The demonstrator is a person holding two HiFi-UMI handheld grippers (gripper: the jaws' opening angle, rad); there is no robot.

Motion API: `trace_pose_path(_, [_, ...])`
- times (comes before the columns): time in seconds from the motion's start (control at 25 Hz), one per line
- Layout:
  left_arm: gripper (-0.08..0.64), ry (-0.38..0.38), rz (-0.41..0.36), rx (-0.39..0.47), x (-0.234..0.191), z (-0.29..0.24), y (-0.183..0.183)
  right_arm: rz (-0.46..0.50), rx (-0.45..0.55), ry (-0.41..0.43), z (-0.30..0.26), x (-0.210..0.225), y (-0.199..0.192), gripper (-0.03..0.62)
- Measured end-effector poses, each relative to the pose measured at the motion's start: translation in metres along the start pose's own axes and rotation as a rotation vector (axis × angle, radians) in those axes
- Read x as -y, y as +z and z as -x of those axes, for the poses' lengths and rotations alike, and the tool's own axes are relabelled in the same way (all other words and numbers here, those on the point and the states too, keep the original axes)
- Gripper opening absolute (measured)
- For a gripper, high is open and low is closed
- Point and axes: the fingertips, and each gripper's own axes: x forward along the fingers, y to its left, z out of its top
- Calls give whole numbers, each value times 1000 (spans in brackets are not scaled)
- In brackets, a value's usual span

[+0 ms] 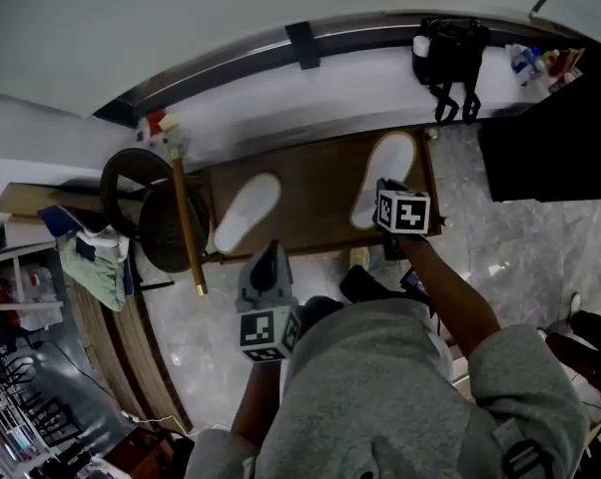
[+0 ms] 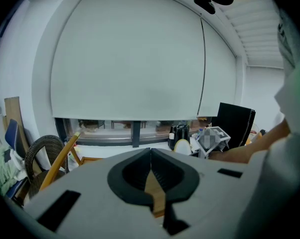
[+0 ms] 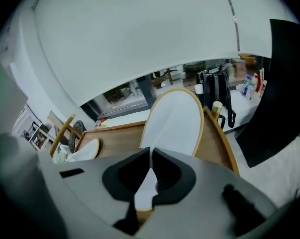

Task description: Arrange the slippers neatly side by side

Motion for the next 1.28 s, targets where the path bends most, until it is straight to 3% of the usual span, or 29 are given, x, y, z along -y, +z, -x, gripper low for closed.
trace_pose_path(0.24, [15, -1, 16, 5, -2, 3, -2, 34, 2, 122, 20, -34, 5, 37])
trace_pose_path(0.48, [15, -10, 21, 17, -3, 7, -4, 60, 4, 154, 39, -53, 5, 37])
trace_pose_path(0.72, [15, -16, 37, 21, -3, 12, -10, 83, -72, 188, 48, -66, -17, 37])
trace_pose_path(0.96, [15, 7, 52, 24, -11, 22, -13, 94, -168, 170, 27, -69, -45, 37])
trace_pose_path(1.28, [15, 93, 85, 17, -35, 41, -22, 240, -291, 116, -30, -71, -65, 37])
